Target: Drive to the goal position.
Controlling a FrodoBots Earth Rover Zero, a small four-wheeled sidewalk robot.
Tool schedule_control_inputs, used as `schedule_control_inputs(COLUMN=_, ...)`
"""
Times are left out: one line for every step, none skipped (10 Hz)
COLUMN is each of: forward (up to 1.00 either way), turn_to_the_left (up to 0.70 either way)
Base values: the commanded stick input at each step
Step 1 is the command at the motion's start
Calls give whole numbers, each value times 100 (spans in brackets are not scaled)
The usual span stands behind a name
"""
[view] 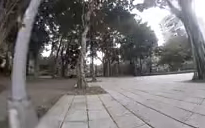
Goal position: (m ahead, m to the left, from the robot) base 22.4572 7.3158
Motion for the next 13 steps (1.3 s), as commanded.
schedule_control_inputs(forward=70, turn_to_the_left=-14)
schedule_control_inputs(forward=70, turn_to_the_left=-14)
schedule_control_inputs(forward=70, turn_to_the_left=-14)
schedule_control_inputs(forward=70, turn_to_the_left=-14)
schedule_control_inputs(forward=70, turn_to_the_left=-6)
schedule_control_inputs(forward=70, turn_to_the_left=0)
schedule_control_inputs(forward=70, turn_to_the_left=0)
schedule_control_inputs(forward=70, turn_to_the_left=0)
schedule_control_inputs(forward=70, turn_to_the_left=0)
schedule_control_inputs(forward=70, turn_to_the_left=0)
schedule_control_inputs(forward=70, turn_to_the_left=0)
schedule_control_inputs(forward=70, turn_to_the_left=0)
schedule_control_inputs(forward=70, turn_to_the_left=-9)
